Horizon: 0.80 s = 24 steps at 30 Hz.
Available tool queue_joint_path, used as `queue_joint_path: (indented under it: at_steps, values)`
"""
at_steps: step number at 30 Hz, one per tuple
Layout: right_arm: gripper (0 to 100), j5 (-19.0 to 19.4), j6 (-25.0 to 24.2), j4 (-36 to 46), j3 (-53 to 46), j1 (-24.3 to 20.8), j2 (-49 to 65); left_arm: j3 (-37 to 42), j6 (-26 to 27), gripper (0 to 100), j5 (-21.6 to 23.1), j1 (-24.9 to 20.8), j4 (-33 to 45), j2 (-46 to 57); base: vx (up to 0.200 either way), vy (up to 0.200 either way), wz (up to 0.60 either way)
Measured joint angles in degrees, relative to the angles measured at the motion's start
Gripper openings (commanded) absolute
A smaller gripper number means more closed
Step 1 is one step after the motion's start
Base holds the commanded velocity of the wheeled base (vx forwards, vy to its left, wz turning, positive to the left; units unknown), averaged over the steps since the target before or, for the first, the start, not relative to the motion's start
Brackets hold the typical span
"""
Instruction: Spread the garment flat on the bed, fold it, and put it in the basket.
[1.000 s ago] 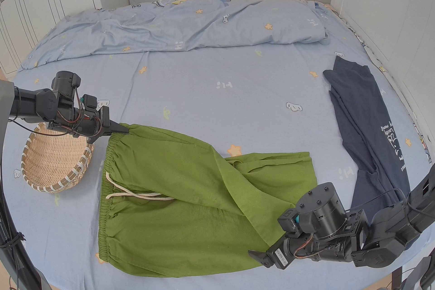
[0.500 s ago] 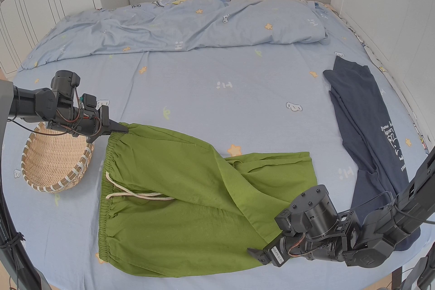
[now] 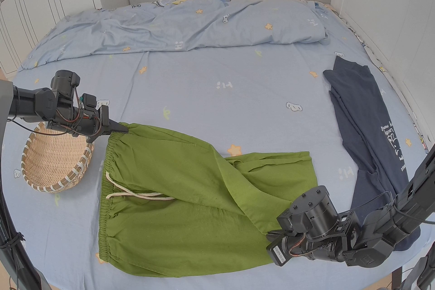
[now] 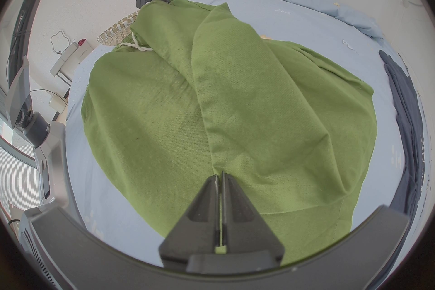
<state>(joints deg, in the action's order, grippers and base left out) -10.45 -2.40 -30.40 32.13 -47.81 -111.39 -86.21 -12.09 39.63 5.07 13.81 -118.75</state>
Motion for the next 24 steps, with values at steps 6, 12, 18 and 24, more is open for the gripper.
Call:
queue_joint_path:
  at_steps: [6,12,18,24]
  values:
    - [0,0.0,0.02,0.13,-0.46,-0.17,0.33,0.0,0.0,0,0.02,0.1,0.04,0.0,0.0,0.0,0.0]
    - [0,-0.02,0.05,0.55,-0.37,0.95,2.1,0.0,0.0,0,0.0,0.18,0.06,0.17,0.0,0.0,0.0]
    - [0,-0.02,0.11,0.79,0.0,3.02,4.94,0.0,-0.02,0,-0.02,0.22,0.04,0.28,0.0,0.0,0.0]
    - [0,0.09,0.51,0.85,1.07,7.57,7.53,0.0,0.0,0,0.0,0.27,0.01,0.32,0.0,0.0,0.0]
